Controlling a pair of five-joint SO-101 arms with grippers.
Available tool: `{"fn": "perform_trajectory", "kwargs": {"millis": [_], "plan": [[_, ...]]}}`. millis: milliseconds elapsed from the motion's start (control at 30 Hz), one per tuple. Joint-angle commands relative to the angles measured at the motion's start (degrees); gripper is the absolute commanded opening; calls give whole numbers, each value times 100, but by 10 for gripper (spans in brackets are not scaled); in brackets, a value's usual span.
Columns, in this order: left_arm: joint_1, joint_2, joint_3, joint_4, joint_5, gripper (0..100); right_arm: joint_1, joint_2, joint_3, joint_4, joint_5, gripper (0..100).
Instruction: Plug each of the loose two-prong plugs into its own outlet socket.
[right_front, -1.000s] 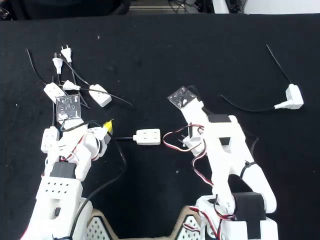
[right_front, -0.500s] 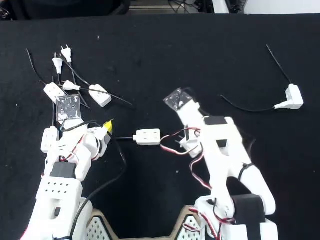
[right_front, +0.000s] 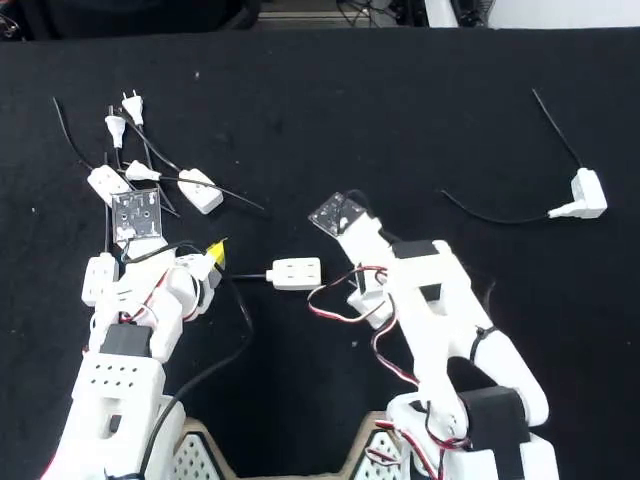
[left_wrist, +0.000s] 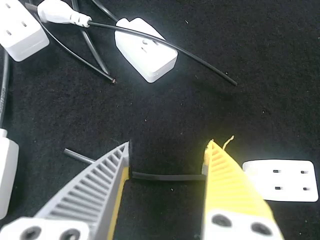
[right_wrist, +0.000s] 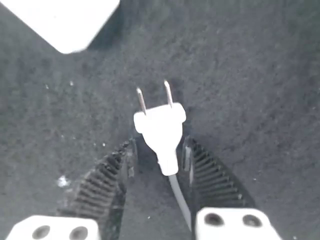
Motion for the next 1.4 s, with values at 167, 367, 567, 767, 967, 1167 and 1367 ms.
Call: {"fn": "perform_trajectory", "kwargs": {"millis": [167, 367, 567, 767, 967, 1167, 1367], "plan": [[-4, -88, -75, -44, 9, 242, -35, -101, -145, -70, -35, 8], [-4, -88, -75, -44, 9, 242, 519, -101, -787, 387, 0, 11], [-4, -88, -75, -44, 9, 242, 1591, -48, -1393, 26, 413, 11], [-4, -88, -75, -53, 9, 242, 1292, 180, -514, -809, 404, 51], [-4, -88, -75, -53, 9, 242, 782, 356, -330, -712, 404, 216], [-4, -88, -75, -44, 9, 242, 958, -154, -1112, 114, 35, 109], [-4, -88, -75, -44, 9, 242, 1178, -224, -1147, -193, 9, 90]]}}
